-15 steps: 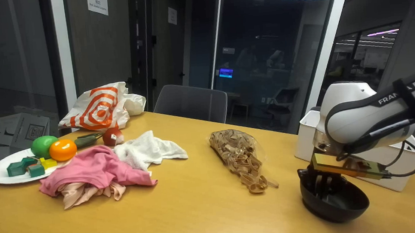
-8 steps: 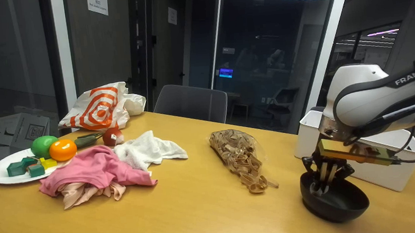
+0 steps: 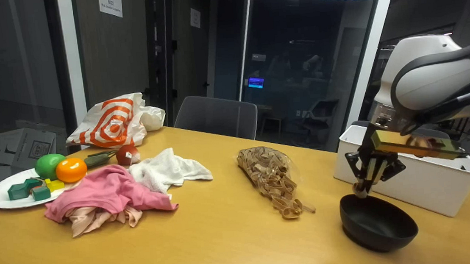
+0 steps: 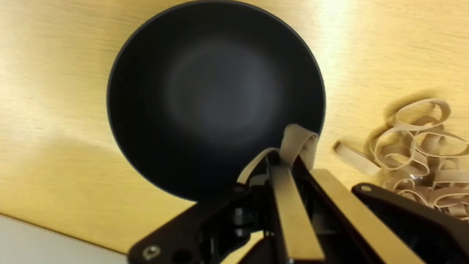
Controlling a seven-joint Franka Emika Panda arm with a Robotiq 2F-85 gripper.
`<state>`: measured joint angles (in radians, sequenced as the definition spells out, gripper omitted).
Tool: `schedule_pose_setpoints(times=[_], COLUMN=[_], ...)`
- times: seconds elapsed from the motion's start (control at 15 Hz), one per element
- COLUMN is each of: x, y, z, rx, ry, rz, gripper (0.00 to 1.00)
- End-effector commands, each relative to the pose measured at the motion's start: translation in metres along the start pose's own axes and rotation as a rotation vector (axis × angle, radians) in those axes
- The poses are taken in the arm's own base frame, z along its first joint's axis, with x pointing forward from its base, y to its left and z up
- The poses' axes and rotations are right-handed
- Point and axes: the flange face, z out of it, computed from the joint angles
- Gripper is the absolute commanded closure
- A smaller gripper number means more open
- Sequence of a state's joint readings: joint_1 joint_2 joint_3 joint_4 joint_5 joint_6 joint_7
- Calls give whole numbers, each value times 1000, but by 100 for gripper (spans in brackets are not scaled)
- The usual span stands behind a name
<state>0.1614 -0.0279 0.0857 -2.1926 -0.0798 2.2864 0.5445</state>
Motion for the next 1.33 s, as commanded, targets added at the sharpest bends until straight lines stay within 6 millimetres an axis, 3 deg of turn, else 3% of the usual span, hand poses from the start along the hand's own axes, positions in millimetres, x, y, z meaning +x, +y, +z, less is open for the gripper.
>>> schedule_pose_setpoints(times=[0.0, 0.27, 0.6, 0.73, 1.0, 1.27], x=[9, 14, 26, 33, 48, 59], y=[-29, -72, -126, -147, -176, -191], z=[-18, 3, 80, 100, 103, 97], rx=[59, 100, 58, 26, -24, -63], ry=[39, 56, 103, 139, 210, 260], rz=[-86, -164, -279, -316, -357, -381], gripper=[88, 89, 88, 88, 88, 87])
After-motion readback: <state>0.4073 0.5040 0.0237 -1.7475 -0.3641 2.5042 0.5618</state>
